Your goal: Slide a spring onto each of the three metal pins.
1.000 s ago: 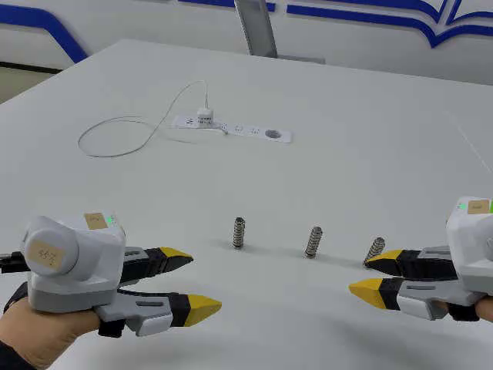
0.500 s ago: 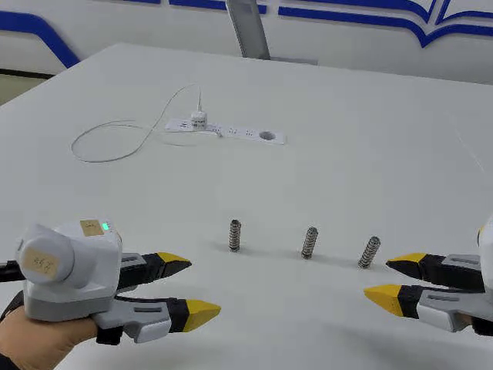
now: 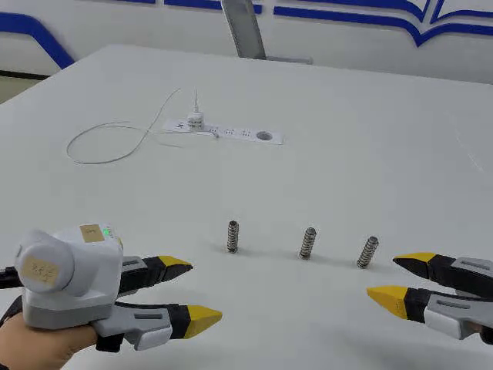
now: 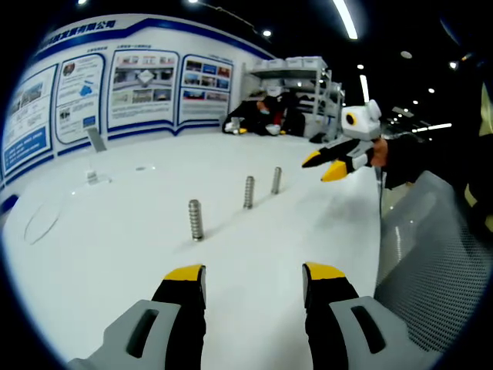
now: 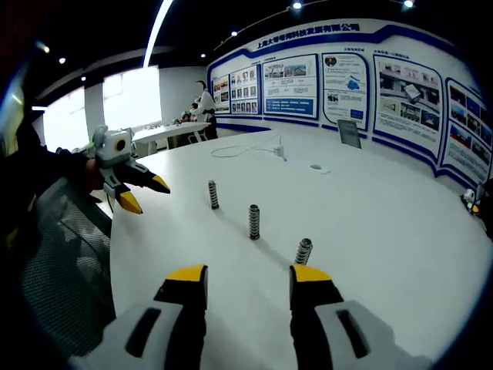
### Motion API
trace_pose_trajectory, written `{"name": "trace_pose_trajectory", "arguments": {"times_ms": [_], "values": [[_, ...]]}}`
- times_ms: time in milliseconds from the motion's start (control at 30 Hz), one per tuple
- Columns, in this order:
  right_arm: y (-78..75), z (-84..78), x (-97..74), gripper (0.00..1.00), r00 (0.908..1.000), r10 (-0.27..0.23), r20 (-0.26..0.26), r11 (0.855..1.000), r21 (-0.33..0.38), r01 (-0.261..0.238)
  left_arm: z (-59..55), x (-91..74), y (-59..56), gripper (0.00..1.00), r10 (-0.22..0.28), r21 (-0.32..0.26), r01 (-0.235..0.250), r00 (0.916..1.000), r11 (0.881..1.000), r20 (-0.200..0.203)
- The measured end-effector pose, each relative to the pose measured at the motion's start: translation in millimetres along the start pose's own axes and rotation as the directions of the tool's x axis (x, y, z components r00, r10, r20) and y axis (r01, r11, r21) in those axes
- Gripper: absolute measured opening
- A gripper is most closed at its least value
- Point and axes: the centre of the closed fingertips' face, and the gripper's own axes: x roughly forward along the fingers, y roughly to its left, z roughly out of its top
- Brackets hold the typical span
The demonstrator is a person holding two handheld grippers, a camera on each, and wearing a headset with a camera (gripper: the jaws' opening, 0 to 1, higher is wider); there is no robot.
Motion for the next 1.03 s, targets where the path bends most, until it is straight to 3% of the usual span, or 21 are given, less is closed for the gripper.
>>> {"name": "trace_pose_trajectory", "arguments": {"times_ms": [367,1033], "values": [[-2.0,3.4,-3.2,0.50,0.9992,-0.012,0.037,1.000,0.001,0.012,2.2,-0.4,0.9,0.52,0.003,-0.010,-0.003,0.9999,1.000,0.014],[-8.6,-1.3,-5.0,0.53,0.9986,-0.027,0.046,1.000,0.000,0.027,3.3,0.2,-0.6,0.52,0.011,-0.013,-0.010,0.9998,1.000,0.018]]}}
